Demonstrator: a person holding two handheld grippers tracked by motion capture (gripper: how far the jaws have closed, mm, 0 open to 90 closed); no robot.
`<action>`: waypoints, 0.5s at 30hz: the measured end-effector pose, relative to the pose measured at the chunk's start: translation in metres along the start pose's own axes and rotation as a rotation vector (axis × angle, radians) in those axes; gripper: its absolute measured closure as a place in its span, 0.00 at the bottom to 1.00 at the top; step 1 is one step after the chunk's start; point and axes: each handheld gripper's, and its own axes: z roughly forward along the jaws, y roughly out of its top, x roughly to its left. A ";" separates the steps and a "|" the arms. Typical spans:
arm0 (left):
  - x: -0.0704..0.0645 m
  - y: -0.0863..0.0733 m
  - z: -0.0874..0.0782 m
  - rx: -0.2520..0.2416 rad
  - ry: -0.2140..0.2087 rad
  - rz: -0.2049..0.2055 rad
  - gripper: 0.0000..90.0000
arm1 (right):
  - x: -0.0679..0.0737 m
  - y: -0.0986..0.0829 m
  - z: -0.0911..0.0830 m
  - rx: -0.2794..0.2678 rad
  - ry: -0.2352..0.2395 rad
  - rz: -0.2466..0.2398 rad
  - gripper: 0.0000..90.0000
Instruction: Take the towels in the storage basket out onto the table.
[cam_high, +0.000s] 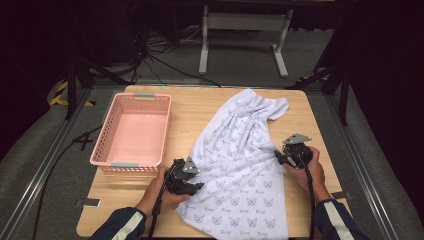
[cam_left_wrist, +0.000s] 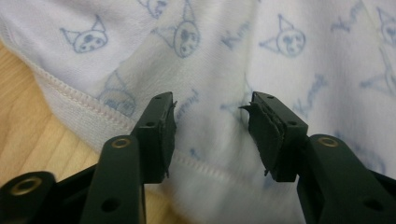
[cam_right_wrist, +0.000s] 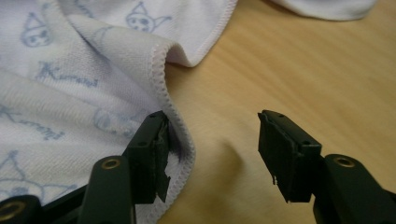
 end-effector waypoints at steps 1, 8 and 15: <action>0.000 0.000 0.000 0.002 -0.004 -0.001 0.58 | -0.005 0.001 0.003 -0.003 -0.029 -0.011 0.49; 0.004 -0.007 -0.016 -0.025 -0.007 -0.031 0.56 | -0.013 -0.001 0.002 0.017 -0.032 0.039 0.48; -0.010 -0.036 -0.054 -0.090 -0.041 -0.029 0.54 | 0.025 0.001 -0.057 -0.150 0.152 -0.066 0.55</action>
